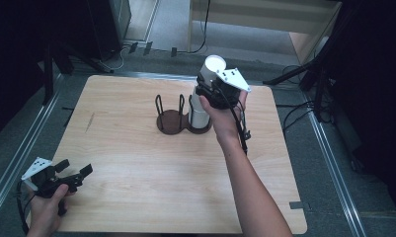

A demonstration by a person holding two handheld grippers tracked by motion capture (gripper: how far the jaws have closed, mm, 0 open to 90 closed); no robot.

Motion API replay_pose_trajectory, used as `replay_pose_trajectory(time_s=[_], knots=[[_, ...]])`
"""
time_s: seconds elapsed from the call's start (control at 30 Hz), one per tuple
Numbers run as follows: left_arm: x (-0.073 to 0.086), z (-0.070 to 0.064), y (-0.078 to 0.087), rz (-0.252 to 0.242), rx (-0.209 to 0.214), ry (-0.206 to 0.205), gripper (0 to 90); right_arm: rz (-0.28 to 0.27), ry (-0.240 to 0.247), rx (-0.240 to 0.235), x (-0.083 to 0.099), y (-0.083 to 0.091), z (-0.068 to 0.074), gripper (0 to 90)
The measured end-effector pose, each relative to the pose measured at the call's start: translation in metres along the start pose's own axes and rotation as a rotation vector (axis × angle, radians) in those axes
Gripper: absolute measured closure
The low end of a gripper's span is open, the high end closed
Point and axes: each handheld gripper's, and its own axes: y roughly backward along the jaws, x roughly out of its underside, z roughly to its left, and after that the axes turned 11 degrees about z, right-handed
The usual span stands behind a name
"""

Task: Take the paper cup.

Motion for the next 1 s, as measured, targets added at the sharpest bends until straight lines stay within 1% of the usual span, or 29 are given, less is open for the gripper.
replay_pose_trajectory(time_s=[0.17, 0.27, 0.33, 0.63, 0.7, 0.87, 1.0], knots=[[0.0, 0.0, 0.0, 0.003, -0.002, -0.003, 0.0, 0.0, 0.013, 0.004, 0.004, 0.011, -0.004, 31.3], [0.0, 0.0, 0.0, 0.003, -0.002, -0.002, 0.0, 0.005, 0.008, 0.001, 0.009, 0.017, -0.008, 31.2], [0.0, 0.0, 0.0, 0.001, -0.001, -0.001, 0.0, 0.009, 0.012, 0.01, 0.013, 0.021, -0.011, 31.1], [0.0, 0.0, 0.0, 0.006, 0.0, -0.003, 0.0, 0.035, 0.003, 0.004, 0.037, 0.038, -0.019, 30.9], [0.0, 0.0, 0.0, 0.005, -0.001, -0.002, 0.0, 0.037, 0.013, 0.014, 0.043, 0.042, -0.02, 30.9], [0.0, 0.001, 0.001, 0.0, 0.0, 0.006, 0.0, 0.046, 0.011, 0.007, 0.056, 0.054, -0.021, 30.7], [0.0, 0.0, 0.001, 0.001, -0.006, -0.004, 0.0, 0.051, 0.014, 0.001, 0.067, 0.063, -0.021, 30.6]])
